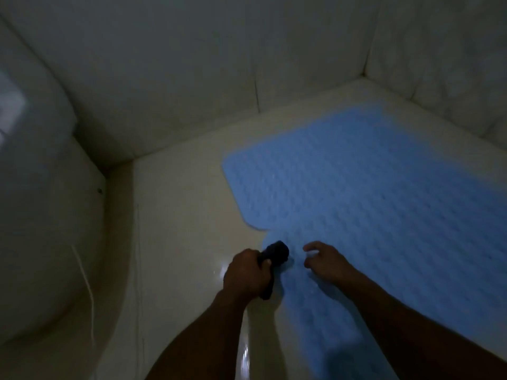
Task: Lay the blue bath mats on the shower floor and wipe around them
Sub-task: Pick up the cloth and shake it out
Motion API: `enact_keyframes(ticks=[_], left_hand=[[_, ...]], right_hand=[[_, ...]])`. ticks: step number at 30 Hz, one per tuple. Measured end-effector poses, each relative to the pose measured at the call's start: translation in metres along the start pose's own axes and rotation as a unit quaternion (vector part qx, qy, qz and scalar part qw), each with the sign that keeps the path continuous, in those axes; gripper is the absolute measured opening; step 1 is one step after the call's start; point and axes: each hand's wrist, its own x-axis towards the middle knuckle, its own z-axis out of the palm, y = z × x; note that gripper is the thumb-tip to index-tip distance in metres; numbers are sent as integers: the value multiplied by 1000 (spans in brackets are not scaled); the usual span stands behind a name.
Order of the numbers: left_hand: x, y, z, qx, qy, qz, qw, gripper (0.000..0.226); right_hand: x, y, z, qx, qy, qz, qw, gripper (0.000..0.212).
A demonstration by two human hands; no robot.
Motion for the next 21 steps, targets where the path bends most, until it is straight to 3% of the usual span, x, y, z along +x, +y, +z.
enact_keyframes(ticks=[3, 8, 16, 21], left_hand=[[15, 37, -56, -70, -3, 25, 997, 24], [26, 111, -163, -127, 50, 107, 985, 21], [6, 203, -291, -144, 106, 214, 960, 34], [-8, 240, -341, -231, 91, 263, 932, 37]], right_hand=[[-10, -63, -36, 85, -20, -64, 994, 37], [-30, -159, -107, 115, 20, -182, 976, 15], [-76, -264, -214, 22, 158, -319, 934, 9], [-111, -312, -258, -39, 202, -379, 902, 10]])
